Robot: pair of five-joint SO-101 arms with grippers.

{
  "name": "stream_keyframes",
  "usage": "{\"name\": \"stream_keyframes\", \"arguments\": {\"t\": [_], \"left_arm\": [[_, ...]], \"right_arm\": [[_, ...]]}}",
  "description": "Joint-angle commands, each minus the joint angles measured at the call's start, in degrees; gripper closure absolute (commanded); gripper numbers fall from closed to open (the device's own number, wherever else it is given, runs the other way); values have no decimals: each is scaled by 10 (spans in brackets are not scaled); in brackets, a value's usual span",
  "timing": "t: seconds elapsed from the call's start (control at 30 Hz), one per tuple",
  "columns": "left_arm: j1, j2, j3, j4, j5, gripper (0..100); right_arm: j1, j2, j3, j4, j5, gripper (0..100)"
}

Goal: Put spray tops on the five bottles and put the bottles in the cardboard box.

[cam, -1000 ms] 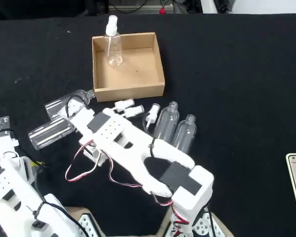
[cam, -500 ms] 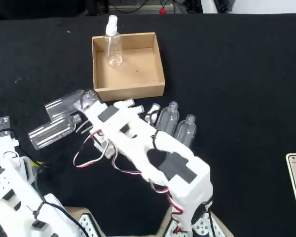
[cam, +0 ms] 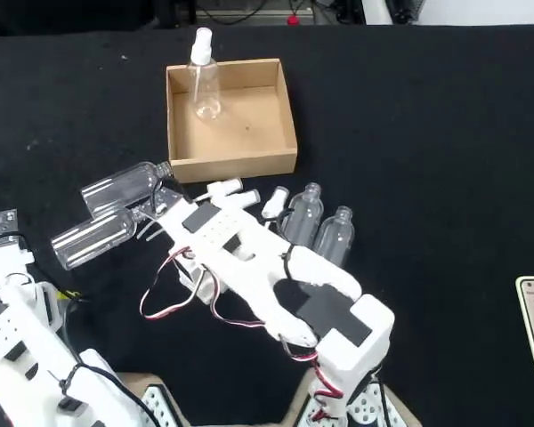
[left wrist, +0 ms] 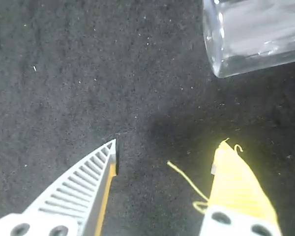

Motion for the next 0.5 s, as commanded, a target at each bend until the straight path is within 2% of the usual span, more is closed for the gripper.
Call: {"name": "stream_keyframes", "arguments": {"t": [0.0, 0.17, 0.47], "left_arm": [[7, -5, -26, 5, 2, 693], [7, -5, -26, 5, 2, 693], [7, -5, -26, 5, 2, 693]], "right_arm": [[3, -22, -33, 35, -5, 820], [3, -10, -51, 56, -4, 818], [-16, 72, -107, 27, -9, 818]]}}
